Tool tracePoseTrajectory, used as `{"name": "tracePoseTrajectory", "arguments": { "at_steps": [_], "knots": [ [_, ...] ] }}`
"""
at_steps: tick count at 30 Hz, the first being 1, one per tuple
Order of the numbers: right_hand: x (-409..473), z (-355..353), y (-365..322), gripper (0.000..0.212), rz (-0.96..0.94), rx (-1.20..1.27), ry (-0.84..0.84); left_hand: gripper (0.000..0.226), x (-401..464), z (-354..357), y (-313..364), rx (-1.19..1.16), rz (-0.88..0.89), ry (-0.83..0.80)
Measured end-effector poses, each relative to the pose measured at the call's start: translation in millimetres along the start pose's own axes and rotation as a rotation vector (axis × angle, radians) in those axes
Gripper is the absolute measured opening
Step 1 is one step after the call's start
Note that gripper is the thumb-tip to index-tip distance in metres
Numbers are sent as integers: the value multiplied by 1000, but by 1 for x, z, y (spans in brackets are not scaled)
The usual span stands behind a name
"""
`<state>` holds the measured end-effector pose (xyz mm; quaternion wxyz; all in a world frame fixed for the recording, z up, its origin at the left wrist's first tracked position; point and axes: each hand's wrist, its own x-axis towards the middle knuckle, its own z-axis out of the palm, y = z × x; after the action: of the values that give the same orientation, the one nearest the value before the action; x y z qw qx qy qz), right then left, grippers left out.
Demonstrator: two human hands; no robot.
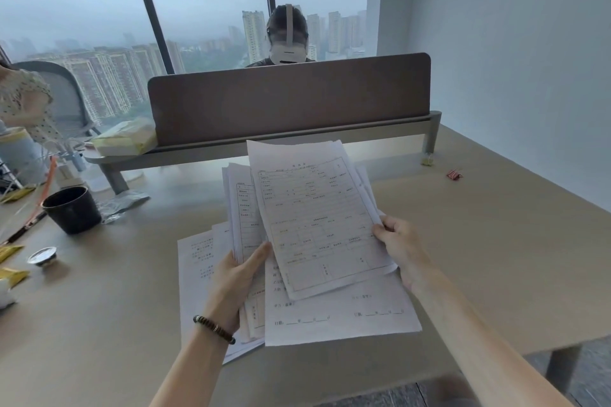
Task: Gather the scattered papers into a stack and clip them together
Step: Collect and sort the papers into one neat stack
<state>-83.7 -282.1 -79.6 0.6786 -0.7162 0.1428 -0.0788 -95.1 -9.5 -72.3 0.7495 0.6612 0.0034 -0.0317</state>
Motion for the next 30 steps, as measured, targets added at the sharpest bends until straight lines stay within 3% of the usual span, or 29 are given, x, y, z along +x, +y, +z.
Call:
{"name": "tracePoseTrajectory", "arguments": {
  "at_steps": [7,15,21,30],
  "knots": [
    [-16,3,-15,42,-9,4,-152,27,-1,1,3,-49,-19,-13],
    [-15,13,-17,14,33,13,-179,20,4,0,-5,22,-28,46],
    [-15,12,-24,30,-16,81,-282,21,1,3,3,70,74,16],
    [-19,11,-62,25,-238,-51,-91,17,1,5,30,179,346,74]
  ]
}}
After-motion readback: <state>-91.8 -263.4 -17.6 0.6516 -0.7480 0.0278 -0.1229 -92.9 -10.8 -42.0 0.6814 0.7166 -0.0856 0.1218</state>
